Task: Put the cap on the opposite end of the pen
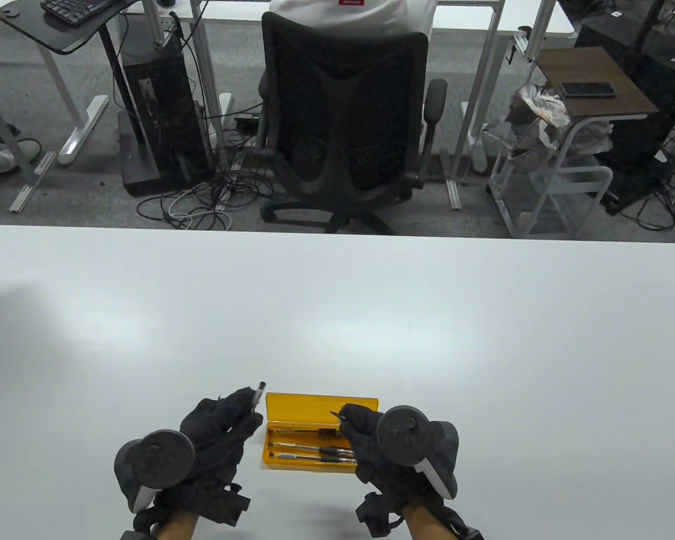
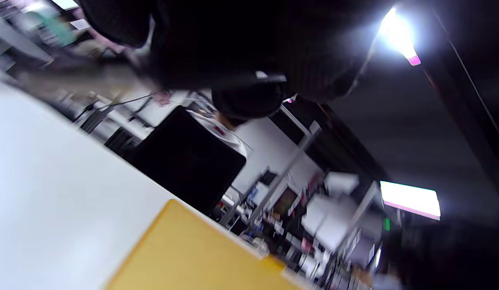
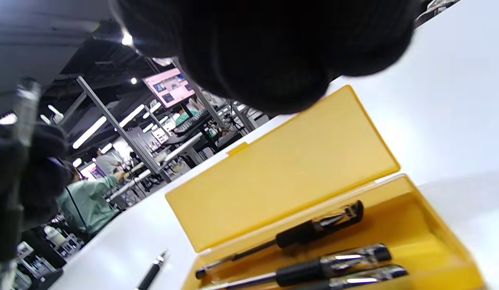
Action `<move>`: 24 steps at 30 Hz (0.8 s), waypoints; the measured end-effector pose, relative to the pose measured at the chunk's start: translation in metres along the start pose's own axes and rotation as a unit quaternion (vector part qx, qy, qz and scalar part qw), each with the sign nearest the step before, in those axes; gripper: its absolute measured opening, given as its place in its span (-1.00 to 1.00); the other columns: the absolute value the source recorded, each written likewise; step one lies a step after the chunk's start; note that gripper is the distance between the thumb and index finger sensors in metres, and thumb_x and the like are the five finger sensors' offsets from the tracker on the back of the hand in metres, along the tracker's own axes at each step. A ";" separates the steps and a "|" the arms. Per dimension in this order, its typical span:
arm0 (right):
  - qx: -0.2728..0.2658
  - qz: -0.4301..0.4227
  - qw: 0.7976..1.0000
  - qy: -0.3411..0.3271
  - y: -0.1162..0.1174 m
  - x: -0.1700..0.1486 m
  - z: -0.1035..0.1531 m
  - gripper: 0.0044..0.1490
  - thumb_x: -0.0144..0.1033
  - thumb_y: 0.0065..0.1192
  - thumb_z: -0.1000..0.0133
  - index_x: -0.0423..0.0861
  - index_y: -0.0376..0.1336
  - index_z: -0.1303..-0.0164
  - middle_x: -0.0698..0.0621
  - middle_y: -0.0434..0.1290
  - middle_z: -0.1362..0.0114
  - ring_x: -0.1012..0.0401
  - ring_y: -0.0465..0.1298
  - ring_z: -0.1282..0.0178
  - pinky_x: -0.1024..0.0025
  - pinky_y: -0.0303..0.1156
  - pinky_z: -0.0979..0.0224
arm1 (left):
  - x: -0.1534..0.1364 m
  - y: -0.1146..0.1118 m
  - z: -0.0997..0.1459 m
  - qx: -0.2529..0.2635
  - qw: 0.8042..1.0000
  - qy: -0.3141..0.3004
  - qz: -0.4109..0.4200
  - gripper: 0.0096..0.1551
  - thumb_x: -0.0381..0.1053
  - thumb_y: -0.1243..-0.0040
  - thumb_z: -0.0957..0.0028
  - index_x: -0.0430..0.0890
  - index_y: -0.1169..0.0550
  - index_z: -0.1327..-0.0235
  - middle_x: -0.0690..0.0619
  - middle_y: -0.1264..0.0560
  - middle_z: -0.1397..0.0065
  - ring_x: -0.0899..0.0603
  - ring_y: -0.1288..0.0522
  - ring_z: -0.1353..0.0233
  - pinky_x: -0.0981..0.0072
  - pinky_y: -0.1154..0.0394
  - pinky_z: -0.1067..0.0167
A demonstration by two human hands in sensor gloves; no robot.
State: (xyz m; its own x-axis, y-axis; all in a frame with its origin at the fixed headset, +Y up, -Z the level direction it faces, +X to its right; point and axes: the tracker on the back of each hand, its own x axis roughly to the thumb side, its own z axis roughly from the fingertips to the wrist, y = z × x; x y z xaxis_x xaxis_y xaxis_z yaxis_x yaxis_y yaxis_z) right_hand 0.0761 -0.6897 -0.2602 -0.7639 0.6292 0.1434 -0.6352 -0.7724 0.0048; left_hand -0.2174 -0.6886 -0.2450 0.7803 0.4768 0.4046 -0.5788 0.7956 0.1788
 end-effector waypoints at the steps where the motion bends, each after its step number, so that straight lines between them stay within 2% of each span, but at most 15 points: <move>1: -0.002 -0.009 1.000 -0.004 0.000 0.000 0.000 -0.43 -0.22 0.23 0.04 -0.04 0.44 -0.19 -0.02 0.66 0.05 0.17 0.68 0.23 0.23 0.61 0.09 | 0.007 -0.003 0.000 -0.016 0.998 -0.030 -0.051 -0.46 -0.05 -0.32 -0.11 -0.19 -0.56 -0.34 -0.18 -0.65 -0.17 -0.28 -0.50 -0.19 -0.37 -0.21 -0.38; 4: -0.006 -0.012 1.000 -0.015 0.001 0.000 0.000 -0.43 -0.25 0.21 0.03 0.01 0.43 -0.21 -0.02 0.65 -0.01 0.16 0.67 0.17 0.22 0.60 0.04 | 0.019 -0.010 -0.001 -0.045 0.989 -0.076 -0.121 -0.48 -0.05 -0.26 -0.11 -0.14 -0.57 -0.34 -0.15 -0.64 -0.19 -0.27 -0.48 -0.22 -0.38 -0.19 -0.40; 24: 0.049 0.033 0.996 -0.063 0.019 0.014 0.003 -0.44 -0.23 0.21 0.02 0.05 0.42 -0.22 -0.01 0.64 -0.02 0.17 0.67 0.15 0.21 0.60 0.03 | 0.041 -0.023 -0.001 -0.078 0.976 -0.133 -0.153 -0.49 -0.05 -0.27 -0.10 -0.11 -0.59 -0.32 -0.14 -0.64 -0.20 -0.27 -0.48 -0.23 -0.38 -0.18 -0.42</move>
State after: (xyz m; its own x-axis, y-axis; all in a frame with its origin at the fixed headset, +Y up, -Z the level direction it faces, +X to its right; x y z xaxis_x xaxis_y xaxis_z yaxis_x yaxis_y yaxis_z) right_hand 0.0541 -0.6958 -0.2550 -0.7793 0.5658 0.2695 -0.5657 -0.8201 0.0861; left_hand -0.1716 -0.6873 -0.2329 0.8102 0.1097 0.5758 -0.2680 0.9429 0.1975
